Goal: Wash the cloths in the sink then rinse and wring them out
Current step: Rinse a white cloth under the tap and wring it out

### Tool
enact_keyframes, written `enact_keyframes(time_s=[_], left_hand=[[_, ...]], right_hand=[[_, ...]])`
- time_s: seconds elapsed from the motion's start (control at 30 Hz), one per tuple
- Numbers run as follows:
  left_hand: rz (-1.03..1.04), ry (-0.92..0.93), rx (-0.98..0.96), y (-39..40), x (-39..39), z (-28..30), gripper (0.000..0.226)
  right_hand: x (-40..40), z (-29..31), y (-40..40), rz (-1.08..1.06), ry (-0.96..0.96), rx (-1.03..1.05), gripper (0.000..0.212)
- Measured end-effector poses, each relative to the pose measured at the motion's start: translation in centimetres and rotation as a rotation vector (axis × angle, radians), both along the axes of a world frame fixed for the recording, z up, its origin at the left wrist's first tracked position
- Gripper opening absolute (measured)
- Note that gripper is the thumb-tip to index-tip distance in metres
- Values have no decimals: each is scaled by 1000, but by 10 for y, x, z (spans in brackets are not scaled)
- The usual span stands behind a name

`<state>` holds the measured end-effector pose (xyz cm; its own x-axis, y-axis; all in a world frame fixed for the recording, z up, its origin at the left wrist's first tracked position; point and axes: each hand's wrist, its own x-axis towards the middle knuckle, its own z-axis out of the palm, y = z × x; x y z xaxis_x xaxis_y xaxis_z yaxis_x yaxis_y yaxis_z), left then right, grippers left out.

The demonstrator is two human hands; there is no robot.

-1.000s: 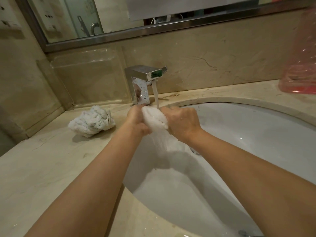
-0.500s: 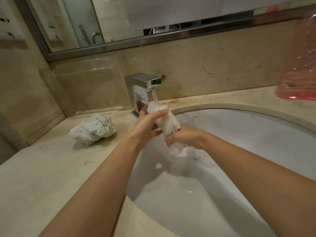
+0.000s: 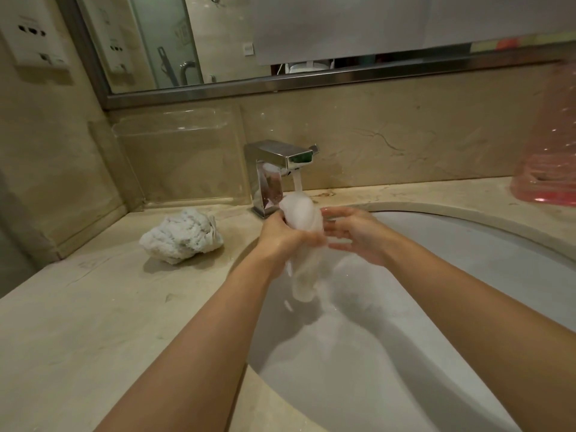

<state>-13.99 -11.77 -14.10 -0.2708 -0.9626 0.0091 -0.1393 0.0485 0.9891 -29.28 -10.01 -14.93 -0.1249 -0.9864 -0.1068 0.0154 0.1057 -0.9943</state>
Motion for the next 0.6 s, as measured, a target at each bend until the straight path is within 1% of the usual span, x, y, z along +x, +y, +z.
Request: enact_keyframes(time_s=[0.03,0.1,0.2,0.3,0.33,0.4,0.43,0.5,0.6], left_hand=[[-16,-52,-13,2,1,1,77],[-35,-133,-52,5,1,1,83],[-10,-141,-96,4,0,0,94],[46,-73,-113,2,-1,-1,100],[60,-33,-114,1,-1,-1,98],[99,37,-122,1,-1,-1,81],[127,71,-117,2,-1,-1,73],[182,160,-89,-1,-2,0,66],[315,296,-75,-5,-1,3,68]], right_hand=[[0,1,-3,-109,1,-35,41],[2,5,-5,-214,16,-102,43],[7,7,-5,-243,42,-149,48],[15,6,-5,-235,36,-151,47],[18,5,-5,-226,10,-140,42],[23,2,-2,-172,-69,-77,29],[25,0,-1,-124,-107,-17,29],[28,-6,-1,-26,-129,112,48],[30,-15,-4,40,-128,212,71]])
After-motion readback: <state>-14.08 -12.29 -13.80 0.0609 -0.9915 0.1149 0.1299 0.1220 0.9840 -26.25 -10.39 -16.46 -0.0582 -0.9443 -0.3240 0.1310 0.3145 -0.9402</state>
